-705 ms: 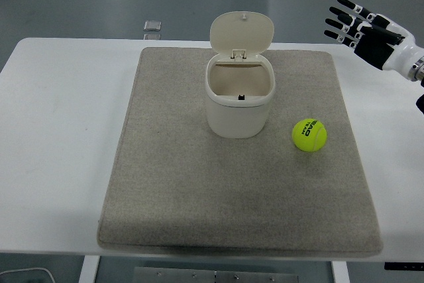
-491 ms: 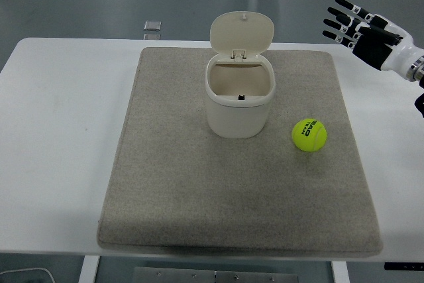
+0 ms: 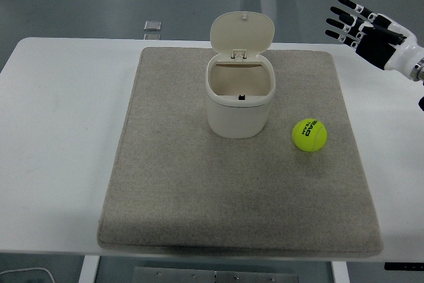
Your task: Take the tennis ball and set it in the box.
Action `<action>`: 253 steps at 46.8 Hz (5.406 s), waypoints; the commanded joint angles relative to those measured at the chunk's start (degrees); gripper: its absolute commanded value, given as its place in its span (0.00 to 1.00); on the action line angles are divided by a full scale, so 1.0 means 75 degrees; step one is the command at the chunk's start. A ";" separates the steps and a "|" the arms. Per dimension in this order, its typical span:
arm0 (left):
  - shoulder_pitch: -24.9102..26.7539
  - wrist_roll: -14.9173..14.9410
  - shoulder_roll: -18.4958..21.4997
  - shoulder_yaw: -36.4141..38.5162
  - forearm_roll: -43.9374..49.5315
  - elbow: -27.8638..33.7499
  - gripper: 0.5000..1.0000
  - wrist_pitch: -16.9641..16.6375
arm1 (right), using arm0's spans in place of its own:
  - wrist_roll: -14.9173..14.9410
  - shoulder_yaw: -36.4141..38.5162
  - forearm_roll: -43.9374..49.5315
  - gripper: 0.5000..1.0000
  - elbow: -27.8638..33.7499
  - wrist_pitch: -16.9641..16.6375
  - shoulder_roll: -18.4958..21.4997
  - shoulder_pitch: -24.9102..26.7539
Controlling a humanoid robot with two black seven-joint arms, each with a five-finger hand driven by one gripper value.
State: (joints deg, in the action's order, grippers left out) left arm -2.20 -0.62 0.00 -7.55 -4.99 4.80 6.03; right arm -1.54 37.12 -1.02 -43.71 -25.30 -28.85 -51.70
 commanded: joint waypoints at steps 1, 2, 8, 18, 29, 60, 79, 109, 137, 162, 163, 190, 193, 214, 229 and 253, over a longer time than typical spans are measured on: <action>0.0000 0.0000 0.0000 -0.0001 -0.0003 0.0004 0.98 -0.0007 | 0.0030 0.0007 0.0019 0.83 -0.0008 -0.0013 -0.0009 0.0015; 0.0000 0.0000 0.0000 -0.0001 0.0009 0.0004 0.98 0.0004 | 0.0030 0.0007 0.0019 0.83 0.0004 -0.0013 -0.0021 0.0015; 0.0000 0.0000 0.0000 -0.0001 0.0009 0.0004 0.98 0.0004 | 0.0030 0.0007 0.0031 0.83 0.0004 -0.0177 -0.0044 0.0026; 0.0000 0.0000 0.0000 -0.0001 -0.0003 0.0004 0.98 -0.0007 | 0.0042 0.0019 0.0054 0.83 0.0016 -0.0575 -0.0115 0.0026; 0.0000 0.0000 0.0000 -0.0001 -0.0003 0.0004 0.98 -0.0007 | 0.0065 0.0019 0.1307 0.83 0.0027 -0.0821 -0.0337 0.0015; 0.0000 0.0000 0.0000 -0.0001 -0.0003 0.0004 0.98 0.0004 | 0.0979 0.0101 0.4647 0.83 -0.0078 -0.1293 -0.0876 -0.0196; 0.0000 0.0000 0.0000 -0.0001 0.0009 0.0004 0.98 -0.0007 | 0.2256 0.0031 0.6874 0.83 -0.1636 -0.1293 -0.1532 0.0014; 0.0000 0.0000 0.0000 -0.0001 -0.0003 0.0004 0.98 0.0004 | 0.2620 0.0007 0.9218 0.81 -0.3418 -0.1293 -0.1732 0.0799; 0.0000 0.0000 0.0000 -0.0001 -0.0003 0.0004 0.98 0.0004 | 0.2807 -0.0731 1.0917 0.81 -0.3734 0.0713 -0.1662 0.1210; 0.0000 0.0000 0.0000 -0.0001 0.0009 0.0004 0.98 -0.0007 | 0.2772 -0.0988 1.1023 0.61 -0.3676 0.1288 -0.1603 0.1398; 0.0000 0.0000 0.0000 -0.0001 0.0009 0.0004 0.98 0.0004 | 0.2772 -0.1023 1.1023 0.61 -0.3676 0.1311 -0.1591 0.1398; 0.0000 0.0000 0.0000 -0.0001 -0.0003 0.0004 0.98 0.0004 | 0.2819 -0.0895 1.0894 0.13 -0.3652 0.1078 -0.1591 0.1304; 0.0000 0.0000 0.0000 -0.0001 -0.0003 0.0004 0.98 -0.0007 | 0.2877 -0.0778 1.0871 0.01 -0.3641 0.0867 -0.1615 0.1280; 0.0000 0.0000 0.0000 -0.0001 0.0009 0.0004 0.98 0.0004 | 0.3077 0.0042 0.8223 0.00 -0.3641 -0.0586 -0.2107 0.0671; 0.0000 0.0000 0.0000 -0.0001 -0.0003 0.0004 0.98 -0.0007 | 0.2925 0.0488 0.8222 0.00 -0.3793 -0.0927 -0.1264 0.0261; 0.0000 0.0000 0.0000 -0.0001 -0.0003 0.0004 0.98 0.0004 | 0.1741 0.0488 0.8222 0.01 -0.3781 -0.0130 0.0014 0.0155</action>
State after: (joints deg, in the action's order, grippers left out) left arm -2.20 -0.61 0.00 -7.56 -5.01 4.83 6.00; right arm 12.52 40.78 60.82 -72.06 -27.17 -29.88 -50.61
